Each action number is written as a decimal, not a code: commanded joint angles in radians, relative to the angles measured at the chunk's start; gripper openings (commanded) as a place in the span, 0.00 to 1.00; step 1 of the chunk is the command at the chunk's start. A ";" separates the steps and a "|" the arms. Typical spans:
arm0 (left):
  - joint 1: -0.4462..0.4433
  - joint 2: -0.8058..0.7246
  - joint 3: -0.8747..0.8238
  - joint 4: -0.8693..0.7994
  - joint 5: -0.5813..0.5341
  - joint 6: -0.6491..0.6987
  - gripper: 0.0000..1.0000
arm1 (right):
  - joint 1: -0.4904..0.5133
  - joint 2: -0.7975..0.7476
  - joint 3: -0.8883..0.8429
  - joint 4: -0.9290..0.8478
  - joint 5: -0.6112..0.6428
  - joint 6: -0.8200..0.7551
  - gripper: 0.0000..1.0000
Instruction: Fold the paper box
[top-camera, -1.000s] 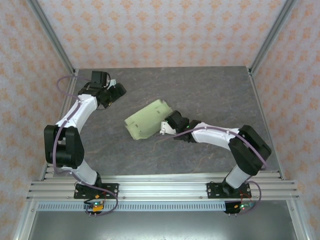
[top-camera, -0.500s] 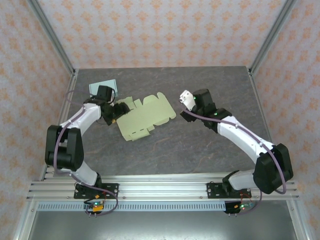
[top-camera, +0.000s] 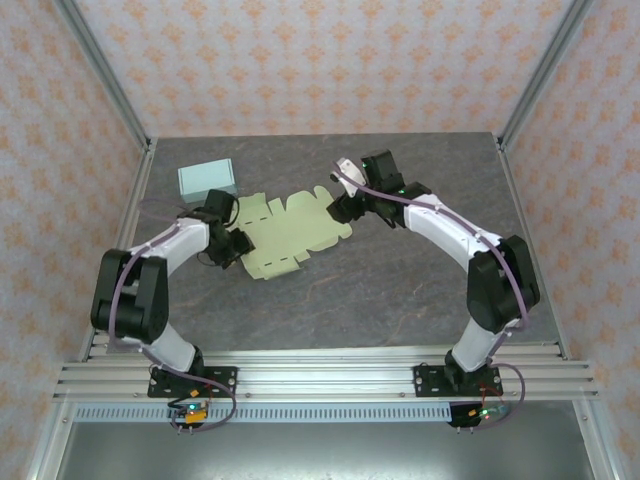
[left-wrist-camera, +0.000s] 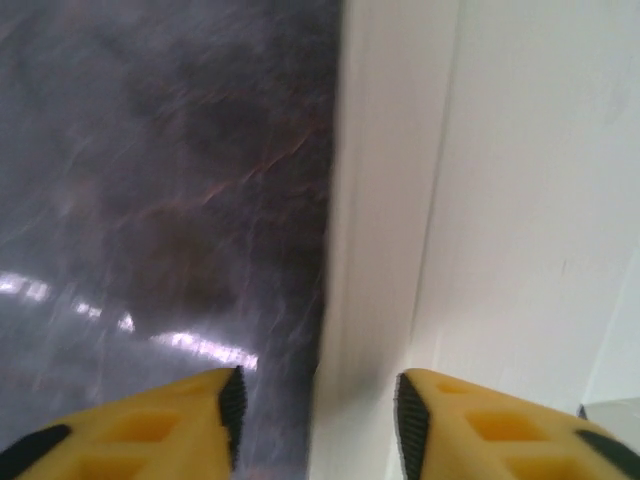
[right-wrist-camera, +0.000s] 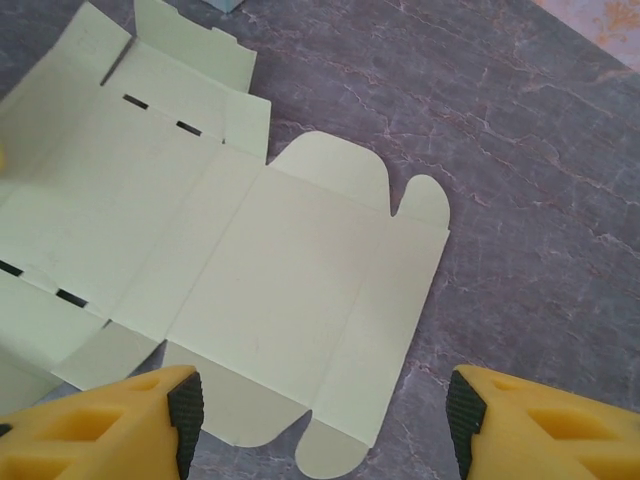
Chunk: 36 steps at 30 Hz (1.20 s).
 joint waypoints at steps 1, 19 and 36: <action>-0.006 0.056 0.070 0.066 0.021 0.086 0.33 | 0.001 -0.023 0.028 0.011 -0.038 0.039 0.67; -0.097 0.226 0.567 -0.336 0.330 1.184 0.00 | -0.113 -0.136 -0.043 -0.005 0.065 0.108 0.73; -0.151 0.363 0.824 -0.530 0.510 1.456 0.00 | -0.127 0.102 0.150 -0.357 -0.314 -0.188 0.69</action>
